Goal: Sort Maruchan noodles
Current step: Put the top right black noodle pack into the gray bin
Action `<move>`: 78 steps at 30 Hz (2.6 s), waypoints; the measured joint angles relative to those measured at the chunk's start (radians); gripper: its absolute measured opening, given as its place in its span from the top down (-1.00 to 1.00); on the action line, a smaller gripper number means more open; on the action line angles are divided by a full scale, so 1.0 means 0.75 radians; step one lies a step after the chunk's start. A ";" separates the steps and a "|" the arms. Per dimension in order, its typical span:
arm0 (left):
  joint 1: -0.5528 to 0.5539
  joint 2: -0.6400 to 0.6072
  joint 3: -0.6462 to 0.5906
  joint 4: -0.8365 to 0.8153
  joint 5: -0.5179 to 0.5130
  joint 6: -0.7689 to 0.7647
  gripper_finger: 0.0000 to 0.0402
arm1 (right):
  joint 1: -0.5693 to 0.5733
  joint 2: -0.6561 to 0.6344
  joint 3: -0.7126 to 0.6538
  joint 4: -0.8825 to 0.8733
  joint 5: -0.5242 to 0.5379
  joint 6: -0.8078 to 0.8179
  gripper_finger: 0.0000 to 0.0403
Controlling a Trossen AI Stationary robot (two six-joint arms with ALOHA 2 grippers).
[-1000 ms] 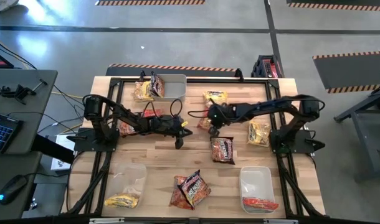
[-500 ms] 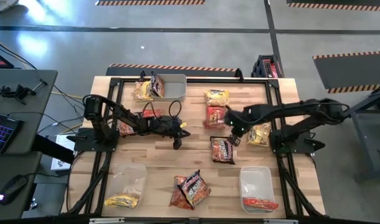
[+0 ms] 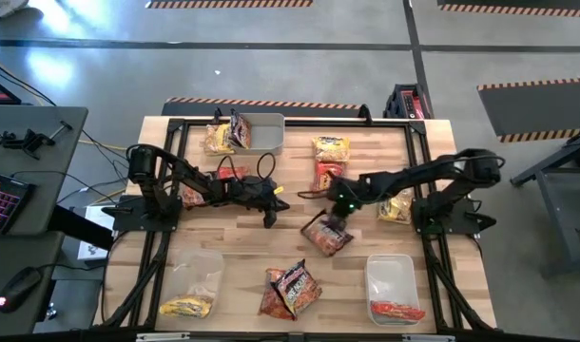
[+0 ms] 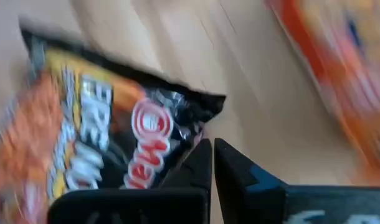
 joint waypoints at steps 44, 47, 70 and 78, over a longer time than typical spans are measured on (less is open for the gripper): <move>0.011 -0.006 0.040 -0.123 0.247 -0.452 0.45 | 0.016 0.168 0.199 -0.109 -0.073 -0.444 1.00; 0.004 -0.007 0.040 -0.119 0.285 -0.479 0.34 | 0.008 0.168 0.199 -0.075 -0.072 -0.466 1.00; -0.146 0.003 0.165 -0.345 0.133 0.086 0.21 | 0.008 0.168 0.199 0.032 -0.074 -0.544 1.00; -0.146 0.001 0.176 -0.357 0.137 0.134 0.57 | 0.008 0.168 0.199 0.069 -0.075 -0.544 1.00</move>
